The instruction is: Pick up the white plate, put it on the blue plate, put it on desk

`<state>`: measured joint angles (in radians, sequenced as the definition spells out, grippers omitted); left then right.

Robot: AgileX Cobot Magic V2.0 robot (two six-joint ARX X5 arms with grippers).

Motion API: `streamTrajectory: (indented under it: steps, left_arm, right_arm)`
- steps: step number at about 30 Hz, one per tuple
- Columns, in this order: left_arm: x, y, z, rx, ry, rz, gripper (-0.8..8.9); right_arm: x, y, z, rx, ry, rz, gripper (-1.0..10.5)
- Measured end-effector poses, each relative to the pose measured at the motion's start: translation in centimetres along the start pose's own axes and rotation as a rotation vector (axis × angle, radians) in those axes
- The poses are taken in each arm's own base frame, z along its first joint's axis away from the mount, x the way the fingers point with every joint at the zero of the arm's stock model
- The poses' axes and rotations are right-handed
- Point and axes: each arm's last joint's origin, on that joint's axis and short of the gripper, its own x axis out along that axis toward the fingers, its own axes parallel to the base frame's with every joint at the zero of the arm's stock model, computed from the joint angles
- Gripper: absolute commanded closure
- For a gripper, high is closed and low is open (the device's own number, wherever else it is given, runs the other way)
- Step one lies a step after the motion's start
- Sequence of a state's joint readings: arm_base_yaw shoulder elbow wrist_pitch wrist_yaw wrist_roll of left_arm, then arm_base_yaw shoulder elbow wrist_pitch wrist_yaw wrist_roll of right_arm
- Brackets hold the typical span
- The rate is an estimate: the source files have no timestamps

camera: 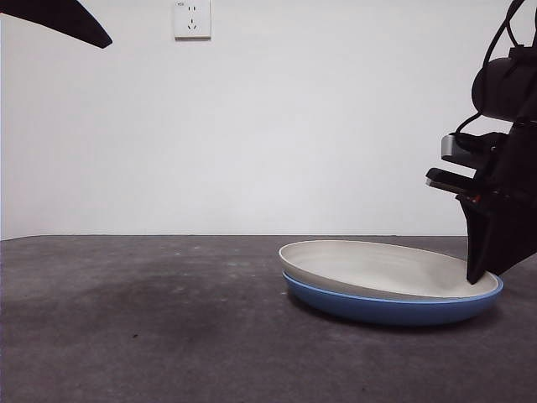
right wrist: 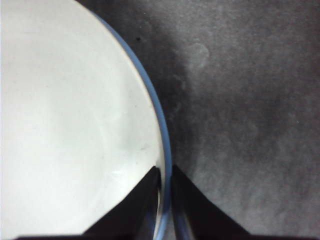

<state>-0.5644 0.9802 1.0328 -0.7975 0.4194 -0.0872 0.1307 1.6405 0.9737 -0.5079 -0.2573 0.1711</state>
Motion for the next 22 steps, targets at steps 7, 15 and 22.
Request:
streamTrajectory:
  steps: [7, 15, 22]
  left_arm:
    - [0.0, 0.0, 0.0, 0.0, 0.0, 0.0, 4.71]
    - [0.0, 0.0, 0.0, 0.0, 0.0, 0.0, 4.71]
    - [0.0, 0.0, 0.0, 0.0, 0.0, 0.0, 4.7]
  right_arm:
    - [-1.9, 0.5, 0.2, -0.008, -0.065, 0.011, 9.4]
    - [-5.8, 1.8, 0.4, -0.029, -0.219, 0.098, 9.4]
    - [-6.5, 3.1, 0.5, -0.02, -0.255, 0.155, 9.4]
